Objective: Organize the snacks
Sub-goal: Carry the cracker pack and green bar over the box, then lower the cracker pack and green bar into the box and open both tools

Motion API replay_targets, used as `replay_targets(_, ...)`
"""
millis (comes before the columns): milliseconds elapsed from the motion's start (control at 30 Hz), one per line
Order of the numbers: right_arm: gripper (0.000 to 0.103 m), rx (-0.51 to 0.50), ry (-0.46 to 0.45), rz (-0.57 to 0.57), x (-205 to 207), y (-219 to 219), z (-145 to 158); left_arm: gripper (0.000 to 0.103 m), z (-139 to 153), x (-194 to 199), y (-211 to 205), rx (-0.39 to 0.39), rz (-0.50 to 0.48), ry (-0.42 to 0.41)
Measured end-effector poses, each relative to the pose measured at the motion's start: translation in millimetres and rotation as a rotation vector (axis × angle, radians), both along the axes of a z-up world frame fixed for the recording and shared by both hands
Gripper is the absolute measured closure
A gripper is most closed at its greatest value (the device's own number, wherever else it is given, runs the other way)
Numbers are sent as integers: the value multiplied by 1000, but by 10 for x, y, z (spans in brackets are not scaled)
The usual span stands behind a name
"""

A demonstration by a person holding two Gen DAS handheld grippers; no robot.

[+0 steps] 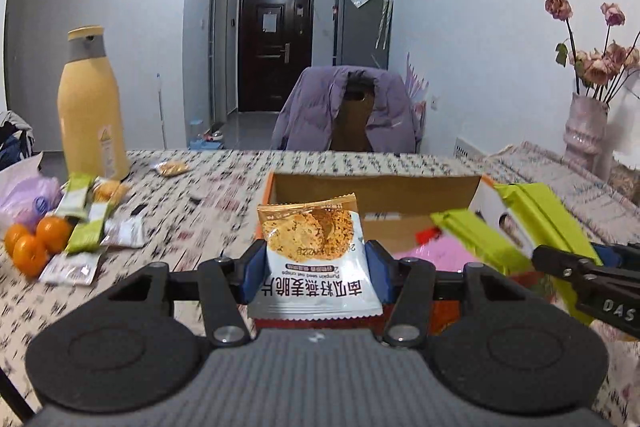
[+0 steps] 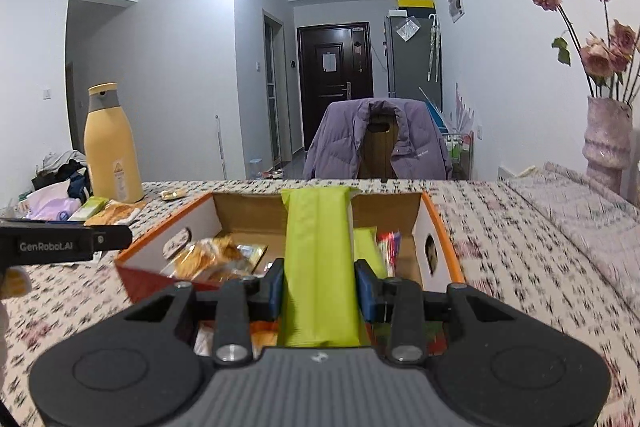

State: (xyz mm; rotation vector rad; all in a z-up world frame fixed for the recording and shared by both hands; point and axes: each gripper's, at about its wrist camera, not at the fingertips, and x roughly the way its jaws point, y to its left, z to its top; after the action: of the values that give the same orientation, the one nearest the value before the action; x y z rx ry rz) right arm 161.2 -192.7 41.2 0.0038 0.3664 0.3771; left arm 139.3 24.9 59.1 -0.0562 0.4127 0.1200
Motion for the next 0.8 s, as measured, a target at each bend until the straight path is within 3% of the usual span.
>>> replay_targets(433, 68, -4, 18, 2, 756, 289, 98, 49, 97, 773, -17, -28, 9, -12)
replay_targets(800, 68, 12, 62, 6, 968, 324, -164, 49, -194, 1026, 85, -36, 26, 8)
